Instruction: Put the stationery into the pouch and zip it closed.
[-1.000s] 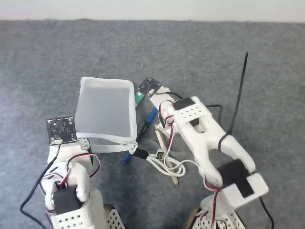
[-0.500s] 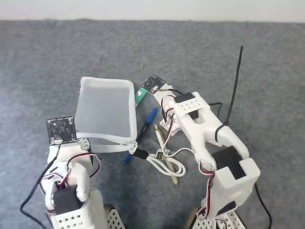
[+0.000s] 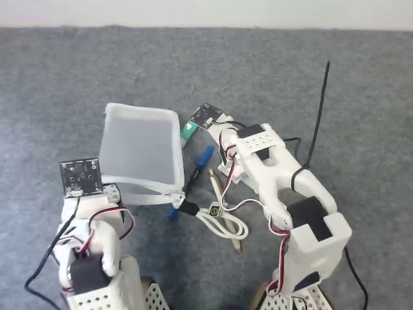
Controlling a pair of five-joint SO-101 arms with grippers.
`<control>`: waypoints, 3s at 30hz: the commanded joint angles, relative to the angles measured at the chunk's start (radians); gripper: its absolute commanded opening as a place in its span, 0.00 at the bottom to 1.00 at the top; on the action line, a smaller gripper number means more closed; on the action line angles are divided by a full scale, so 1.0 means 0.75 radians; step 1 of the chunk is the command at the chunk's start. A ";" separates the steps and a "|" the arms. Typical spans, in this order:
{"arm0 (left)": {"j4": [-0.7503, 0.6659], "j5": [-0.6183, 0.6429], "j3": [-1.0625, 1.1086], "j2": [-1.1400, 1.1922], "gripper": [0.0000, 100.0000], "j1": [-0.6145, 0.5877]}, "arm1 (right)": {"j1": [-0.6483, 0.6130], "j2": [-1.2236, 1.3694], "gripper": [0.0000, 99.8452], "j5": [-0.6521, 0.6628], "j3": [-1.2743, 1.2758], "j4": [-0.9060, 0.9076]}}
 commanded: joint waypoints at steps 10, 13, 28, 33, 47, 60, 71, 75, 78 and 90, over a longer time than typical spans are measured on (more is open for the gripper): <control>0.000 -0.012 -0.390 0.268 0.01 0.221 | 0.017 -0.011 0.01 0.016 -0.043 0.019; 0.049 -0.008 -0.572 0.477 0.01 0.225 | 0.019 -0.011 0.01 0.014 -0.043 0.019; 0.276 0.002 -1.071 0.914 0.01 0.227 | 0.024 -0.011 0.01 -0.020 -0.043 0.017; 0.276 0.049 -1.120 1.076 0.01 0.227 | 0.028 -0.011 0.01 -0.023 -0.043 0.017; 0.567 0.209 -1.820 1.778 0.01 0.223 | 0.064 -0.021 0.01 -0.090 -0.049 0.009; 0.704 0.399 -2.114 2.091 0.01 0.219 | 0.064 -0.064 0.01 -0.166 -0.043 0.021; 0.651 0.454 -2.020 2.091 0.01 0.219 | 0.083 -0.445 0.01 -0.405 -0.043 0.273; 0.649 0.452 -2.014 2.091 0.01 0.219 | 0.062 -0.543 0.01 -0.542 -0.041 0.332; 0.653 0.452 -2.014 2.091 0.01 0.219 | 0.060 -0.578 0.01 -0.569 -0.041 0.355; 0.651 0.454 -2.014 2.091 0.01 0.219 | 0.071 -0.969 0.01 -0.573 -0.041 0.531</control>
